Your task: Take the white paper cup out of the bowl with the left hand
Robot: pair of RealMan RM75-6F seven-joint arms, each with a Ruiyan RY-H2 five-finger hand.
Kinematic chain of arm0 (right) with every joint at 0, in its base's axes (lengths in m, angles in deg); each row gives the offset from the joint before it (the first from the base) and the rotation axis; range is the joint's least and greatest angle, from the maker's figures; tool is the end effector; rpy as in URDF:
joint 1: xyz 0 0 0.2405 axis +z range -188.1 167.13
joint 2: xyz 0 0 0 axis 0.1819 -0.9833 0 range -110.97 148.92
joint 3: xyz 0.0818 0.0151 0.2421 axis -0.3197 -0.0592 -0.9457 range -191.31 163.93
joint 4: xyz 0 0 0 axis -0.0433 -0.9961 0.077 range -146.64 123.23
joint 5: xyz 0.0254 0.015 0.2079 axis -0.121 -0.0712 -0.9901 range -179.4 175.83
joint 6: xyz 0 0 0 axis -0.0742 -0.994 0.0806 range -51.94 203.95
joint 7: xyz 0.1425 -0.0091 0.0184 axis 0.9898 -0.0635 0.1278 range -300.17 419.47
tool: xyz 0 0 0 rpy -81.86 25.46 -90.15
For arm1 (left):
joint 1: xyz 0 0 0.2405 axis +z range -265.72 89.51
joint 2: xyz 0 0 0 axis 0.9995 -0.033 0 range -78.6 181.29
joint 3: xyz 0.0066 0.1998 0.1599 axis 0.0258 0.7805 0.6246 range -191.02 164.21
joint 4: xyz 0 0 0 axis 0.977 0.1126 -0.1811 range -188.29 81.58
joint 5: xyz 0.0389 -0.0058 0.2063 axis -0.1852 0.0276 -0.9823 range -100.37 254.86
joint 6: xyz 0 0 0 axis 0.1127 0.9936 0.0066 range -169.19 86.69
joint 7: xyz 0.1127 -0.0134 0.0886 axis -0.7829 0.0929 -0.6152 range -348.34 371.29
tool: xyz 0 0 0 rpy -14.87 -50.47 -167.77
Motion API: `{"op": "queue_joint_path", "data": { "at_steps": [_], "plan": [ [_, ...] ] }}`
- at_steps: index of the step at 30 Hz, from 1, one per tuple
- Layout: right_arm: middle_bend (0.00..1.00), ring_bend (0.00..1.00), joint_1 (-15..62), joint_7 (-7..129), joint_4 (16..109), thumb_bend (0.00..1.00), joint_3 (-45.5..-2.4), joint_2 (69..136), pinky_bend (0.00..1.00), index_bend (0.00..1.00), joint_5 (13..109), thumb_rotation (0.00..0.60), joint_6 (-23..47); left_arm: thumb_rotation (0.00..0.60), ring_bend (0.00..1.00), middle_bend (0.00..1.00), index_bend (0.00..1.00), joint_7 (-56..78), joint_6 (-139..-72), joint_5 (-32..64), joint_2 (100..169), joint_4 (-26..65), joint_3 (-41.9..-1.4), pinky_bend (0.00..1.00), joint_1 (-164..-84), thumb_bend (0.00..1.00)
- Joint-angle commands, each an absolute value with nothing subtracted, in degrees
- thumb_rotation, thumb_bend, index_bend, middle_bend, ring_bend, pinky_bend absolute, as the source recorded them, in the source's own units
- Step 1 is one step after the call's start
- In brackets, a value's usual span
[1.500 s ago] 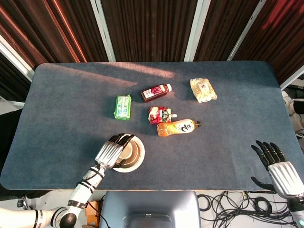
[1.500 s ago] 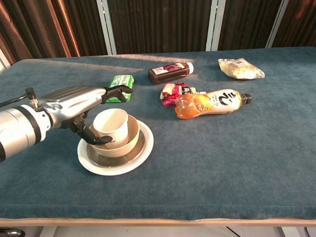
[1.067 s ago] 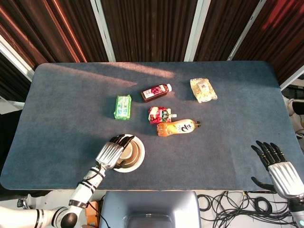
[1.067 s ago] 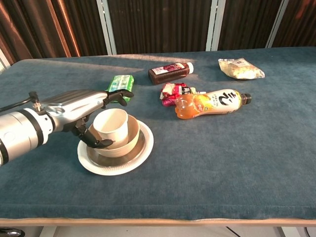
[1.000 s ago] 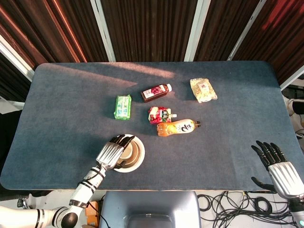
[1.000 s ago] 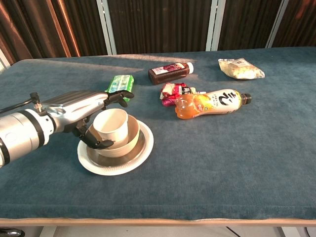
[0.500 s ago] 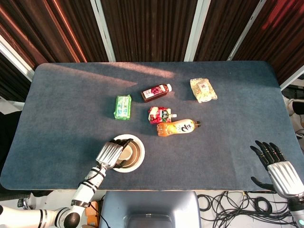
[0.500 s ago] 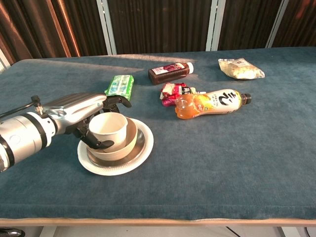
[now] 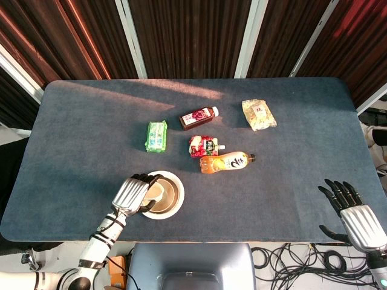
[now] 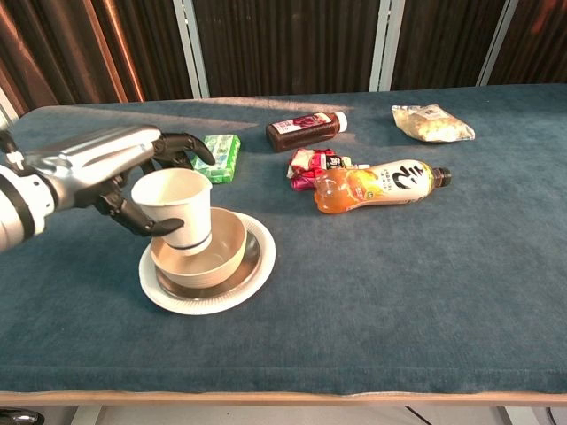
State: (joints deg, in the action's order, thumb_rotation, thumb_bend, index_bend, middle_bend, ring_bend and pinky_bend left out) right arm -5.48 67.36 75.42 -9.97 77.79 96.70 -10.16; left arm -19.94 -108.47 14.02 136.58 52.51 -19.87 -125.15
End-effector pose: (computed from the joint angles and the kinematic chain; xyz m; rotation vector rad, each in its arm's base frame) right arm -0.3166 -0.1557 0.1717 1.6392 -0.8700 0.8970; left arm -0.1192 0.2759 0.0045 -1.8454 -0.9750 -0.9976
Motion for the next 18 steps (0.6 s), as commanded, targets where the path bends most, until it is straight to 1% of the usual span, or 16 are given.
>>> {"op": "queue_joint_path", "data": {
  "at_steps": [1, 6, 7, 10, 18],
  "plan": [
    [0.01, 0.00, -5.5, 67.2, 75.5, 0.11, -9.9, 77.8, 0.04, 0.12, 96.7, 0.600, -10.1, 0.600, 0.32, 0.37, 0.25, -20.4, -111.8, 12.2, 132.1, 56.4, -19.3, 0.37, -122.9, 0.32],
    [0.01, 0.00, -5.4, 66.8, 75.5, 0.11, -9.8, 77.9, 0.04, 0.12, 96.9, 0.600, -10.0, 0.600, 0.31, 0.37, 0.25, -20.2, -113.5, 11.4, 129.4, 57.0, -18.6, 0.37, -121.4, 0.32],
    [0.01, 0.00, -5.4, 66.6, 75.5, 0.11, -9.8, 78.0, 0.04, 0.12, 97.0, 0.600, -9.9, 0.600, 0.31, 0.37, 0.25, -19.1, -114.2, 12.3, 128.2, 55.3, -18.1, 0.37, -120.1, 0.32],
    [0.01, 0.00, -5.3, 66.3, 75.6, 0.11, -9.7, 78.0, 0.04, 0.12, 97.0, 0.600, -9.6, 0.600, 0.31, 0.37, 0.25, -16.4, -113.3, 13.1, 127.3, 52.4, -17.6, 0.37, -119.0, 0.32],
    [0.01, 0.00, -5.1, 65.6, 75.9, 0.11, -9.7, 78.1, 0.04, 0.12, 96.8, 0.600, -9.0, 0.600, 0.31, 0.37, 0.26, -12.0, -110.7, 15.9, 128.1, 44.3, -16.9, 0.37, -117.0, 0.32]
  ]
}}
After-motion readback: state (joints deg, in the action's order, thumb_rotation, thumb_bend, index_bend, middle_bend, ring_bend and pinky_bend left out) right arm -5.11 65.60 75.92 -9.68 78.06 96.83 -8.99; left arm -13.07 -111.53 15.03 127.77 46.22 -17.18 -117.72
